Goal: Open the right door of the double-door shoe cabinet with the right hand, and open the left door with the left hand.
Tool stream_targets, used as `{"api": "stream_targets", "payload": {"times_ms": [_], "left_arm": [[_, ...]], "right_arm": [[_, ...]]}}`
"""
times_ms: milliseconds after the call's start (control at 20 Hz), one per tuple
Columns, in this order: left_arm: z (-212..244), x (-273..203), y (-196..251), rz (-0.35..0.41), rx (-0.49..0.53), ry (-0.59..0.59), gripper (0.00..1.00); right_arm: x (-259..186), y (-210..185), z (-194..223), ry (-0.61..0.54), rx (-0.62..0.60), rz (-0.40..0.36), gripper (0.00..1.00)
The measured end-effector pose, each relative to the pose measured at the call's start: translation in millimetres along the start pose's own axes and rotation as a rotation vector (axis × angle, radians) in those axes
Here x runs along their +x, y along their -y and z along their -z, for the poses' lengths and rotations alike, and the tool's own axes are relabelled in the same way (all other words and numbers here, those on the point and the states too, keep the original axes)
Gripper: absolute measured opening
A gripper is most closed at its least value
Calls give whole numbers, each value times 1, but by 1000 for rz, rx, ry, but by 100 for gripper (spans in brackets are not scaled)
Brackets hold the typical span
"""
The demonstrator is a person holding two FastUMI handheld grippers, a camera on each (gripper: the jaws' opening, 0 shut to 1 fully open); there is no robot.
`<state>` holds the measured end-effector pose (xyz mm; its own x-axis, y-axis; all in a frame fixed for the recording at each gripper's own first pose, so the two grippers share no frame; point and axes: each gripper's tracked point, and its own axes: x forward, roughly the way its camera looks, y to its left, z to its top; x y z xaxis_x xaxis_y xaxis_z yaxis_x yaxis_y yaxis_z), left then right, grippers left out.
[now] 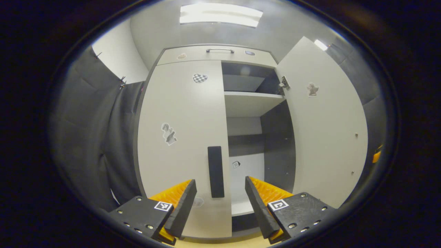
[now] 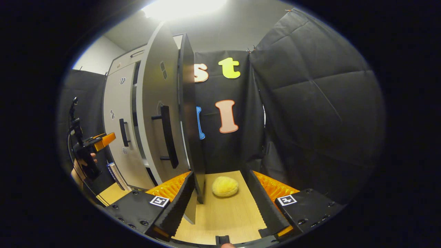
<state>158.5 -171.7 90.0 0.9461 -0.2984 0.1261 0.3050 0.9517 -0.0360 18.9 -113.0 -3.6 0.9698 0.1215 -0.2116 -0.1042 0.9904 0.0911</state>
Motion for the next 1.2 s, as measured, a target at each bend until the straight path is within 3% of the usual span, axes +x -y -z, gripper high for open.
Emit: {"api": "stream_targets", "payload": {"times_ms": [550, 700, 850, 900, 1200], "left_arm": [[34, 86, -15, -6, -22, -90, 84], [34, 91, -22, -13, -72, -76, 58], [34, 86, -11, 23, -87, -80, 57], [35, 90, -10, 20, -56, -91, 31], [40, 85, -12, 55, -63, -126, 22]], "right_arm": [[-5, 26, 19, -51, 60, 68, 98], [-4, 25, 21, -61, 73, 58, 98], [1, 24, 25, -76, 74, 53, 98], [2, 24, 26, -79, 75, 52, 98], [12, 20, 27, -77, 87, 31, 98]]}}
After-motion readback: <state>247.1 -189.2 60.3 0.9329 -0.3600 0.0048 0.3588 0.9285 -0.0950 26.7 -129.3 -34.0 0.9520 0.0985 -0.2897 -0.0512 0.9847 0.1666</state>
